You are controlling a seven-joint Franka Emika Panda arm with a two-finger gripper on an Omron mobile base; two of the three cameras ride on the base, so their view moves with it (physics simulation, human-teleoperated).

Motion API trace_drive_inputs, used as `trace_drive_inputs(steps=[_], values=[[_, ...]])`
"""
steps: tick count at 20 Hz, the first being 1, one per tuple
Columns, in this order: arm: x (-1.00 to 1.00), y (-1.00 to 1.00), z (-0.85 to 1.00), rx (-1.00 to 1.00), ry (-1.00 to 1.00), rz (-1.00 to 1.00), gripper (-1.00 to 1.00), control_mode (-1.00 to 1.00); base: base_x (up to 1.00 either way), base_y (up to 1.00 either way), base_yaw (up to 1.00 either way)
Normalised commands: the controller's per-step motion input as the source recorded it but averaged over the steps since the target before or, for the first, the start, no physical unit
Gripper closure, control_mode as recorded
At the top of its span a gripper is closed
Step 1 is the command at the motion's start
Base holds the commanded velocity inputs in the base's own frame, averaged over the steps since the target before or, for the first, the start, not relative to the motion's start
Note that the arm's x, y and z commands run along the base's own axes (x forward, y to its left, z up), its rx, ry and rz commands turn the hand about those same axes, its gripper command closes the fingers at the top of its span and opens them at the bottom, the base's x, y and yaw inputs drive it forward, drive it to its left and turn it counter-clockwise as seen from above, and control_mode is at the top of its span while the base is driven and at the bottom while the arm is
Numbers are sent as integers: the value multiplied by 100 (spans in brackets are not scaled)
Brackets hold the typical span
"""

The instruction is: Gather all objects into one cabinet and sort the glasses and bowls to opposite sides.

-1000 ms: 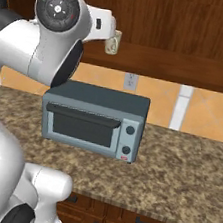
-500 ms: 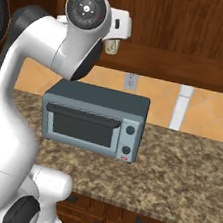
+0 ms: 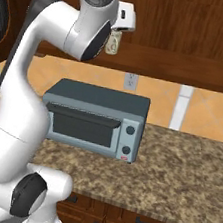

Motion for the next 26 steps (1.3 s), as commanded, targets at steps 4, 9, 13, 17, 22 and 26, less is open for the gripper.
trace_drive_inputs(steps=[4, 9, 13, 17, 22, 26], values=[[4, -1, -32, 0, 0, 1, -100, -100, 0, 0, 0], [36, 1, -11, 0, 0, -1, -100, -100, 0, 0, 0], [36, 0, 1, 0, 0, -3, -100, -100, 0, 0, 0], [41, 0, 0, -1, 6, -3, -100, -100, 0, 0, 0], [25, 0, -3, 0, 6, -2, -100, -100, 0, 0, 0], [13, 0, -9, 0, 0, -2, -100, -100, 0, 0, 0]])
